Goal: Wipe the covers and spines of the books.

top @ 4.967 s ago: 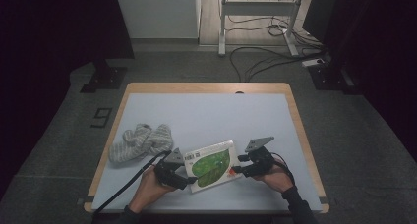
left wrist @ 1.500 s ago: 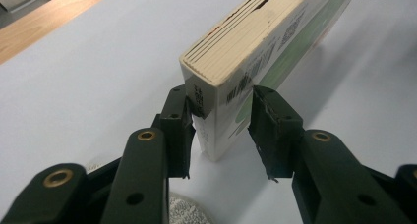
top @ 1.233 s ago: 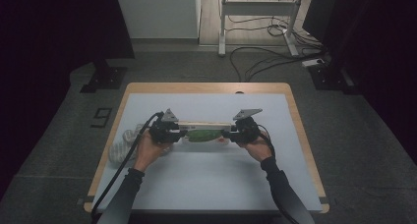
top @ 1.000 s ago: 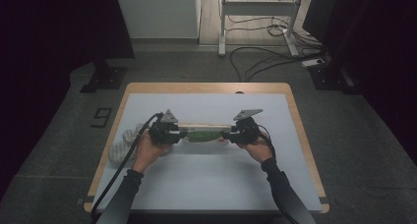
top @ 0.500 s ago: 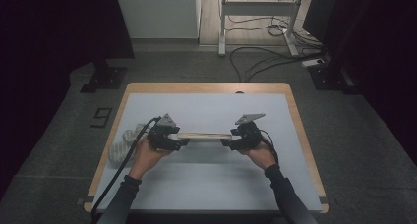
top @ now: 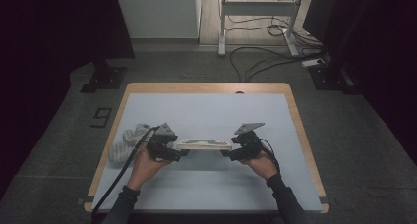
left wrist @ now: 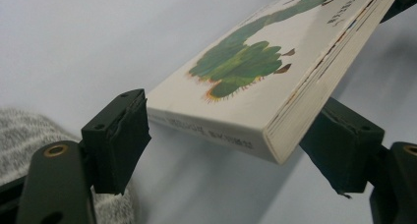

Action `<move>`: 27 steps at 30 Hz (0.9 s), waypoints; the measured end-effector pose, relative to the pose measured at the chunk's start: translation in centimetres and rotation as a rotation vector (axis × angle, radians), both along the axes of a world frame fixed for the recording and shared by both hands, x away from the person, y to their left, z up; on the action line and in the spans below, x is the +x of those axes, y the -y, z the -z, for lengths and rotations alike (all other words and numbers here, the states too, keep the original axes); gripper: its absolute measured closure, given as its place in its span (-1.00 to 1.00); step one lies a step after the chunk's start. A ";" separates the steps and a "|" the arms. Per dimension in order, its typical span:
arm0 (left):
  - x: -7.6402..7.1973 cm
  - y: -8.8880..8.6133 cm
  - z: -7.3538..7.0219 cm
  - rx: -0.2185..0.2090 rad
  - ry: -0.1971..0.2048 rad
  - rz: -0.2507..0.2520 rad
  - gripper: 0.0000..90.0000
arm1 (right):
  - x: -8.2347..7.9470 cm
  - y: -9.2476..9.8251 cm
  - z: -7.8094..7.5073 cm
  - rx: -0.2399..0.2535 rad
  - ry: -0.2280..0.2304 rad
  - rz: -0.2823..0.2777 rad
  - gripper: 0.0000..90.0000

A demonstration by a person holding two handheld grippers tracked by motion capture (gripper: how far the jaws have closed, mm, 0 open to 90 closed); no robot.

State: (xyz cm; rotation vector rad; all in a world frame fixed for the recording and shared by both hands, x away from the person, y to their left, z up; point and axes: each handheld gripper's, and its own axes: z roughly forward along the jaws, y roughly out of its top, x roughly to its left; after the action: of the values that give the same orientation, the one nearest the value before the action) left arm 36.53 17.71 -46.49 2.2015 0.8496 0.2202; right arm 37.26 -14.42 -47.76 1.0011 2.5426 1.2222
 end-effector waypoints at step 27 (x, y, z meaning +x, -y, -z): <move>-2.7 0.2 2.5 -0.011 -0.032 0.029 -0.46 | -2.9 0.5 2.1 0.034 0.000 -0.022 -0.31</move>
State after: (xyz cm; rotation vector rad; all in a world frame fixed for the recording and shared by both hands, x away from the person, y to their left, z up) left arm 33.87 17.53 -49.03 2.2110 0.8342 0.1669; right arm 34.34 -14.95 -49.87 0.9830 2.5480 1.2756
